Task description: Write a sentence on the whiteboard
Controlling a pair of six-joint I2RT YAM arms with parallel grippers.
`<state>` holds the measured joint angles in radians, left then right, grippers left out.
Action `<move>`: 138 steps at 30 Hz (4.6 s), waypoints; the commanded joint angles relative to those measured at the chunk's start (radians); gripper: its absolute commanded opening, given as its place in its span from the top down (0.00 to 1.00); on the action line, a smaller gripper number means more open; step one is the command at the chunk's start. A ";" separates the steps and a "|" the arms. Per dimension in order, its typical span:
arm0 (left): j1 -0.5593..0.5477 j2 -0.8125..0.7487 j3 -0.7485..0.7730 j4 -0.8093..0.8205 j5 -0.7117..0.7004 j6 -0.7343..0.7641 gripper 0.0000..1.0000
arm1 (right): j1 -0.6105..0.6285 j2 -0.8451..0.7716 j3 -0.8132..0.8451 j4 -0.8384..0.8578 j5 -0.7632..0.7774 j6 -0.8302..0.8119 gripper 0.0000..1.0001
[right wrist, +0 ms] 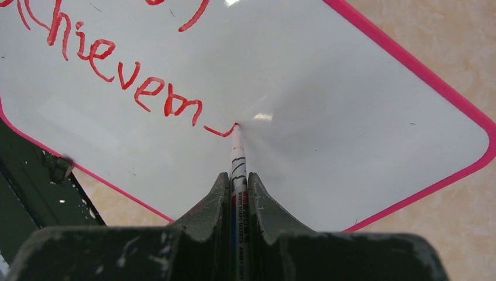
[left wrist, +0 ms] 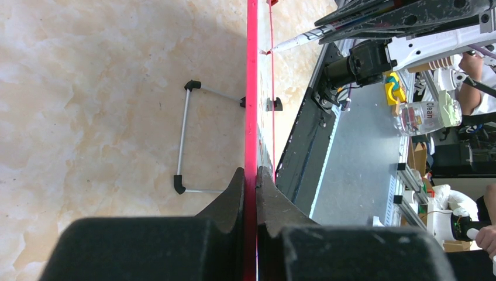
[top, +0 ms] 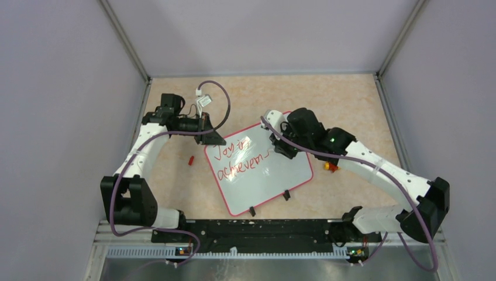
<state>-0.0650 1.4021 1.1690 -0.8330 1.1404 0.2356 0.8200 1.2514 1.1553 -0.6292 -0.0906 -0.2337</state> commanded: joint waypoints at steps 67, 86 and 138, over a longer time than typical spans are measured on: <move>0.002 -0.012 -0.006 0.001 -0.090 0.041 1.00 | -0.041 -0.022 0.047 0.007 -0.040 0.001 1.00; 0.002 -0.012 -0.008 0.000 -0.090 0.046 1.00 | -0.041 -0.044 -0.051 0.004 -0.054 0.013 1.00; 0.002 -0.014 -0.014 0.007 -0.086 0.045 1.00 | -0.070 -0.073 -0.019 -0.031 -0.046 0.001 1.00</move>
<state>-0.0647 1.4021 1.1687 -0.8341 1.1408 0.2394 0.7628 1.2106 1.0874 -0.6586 -0.1448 -0.2352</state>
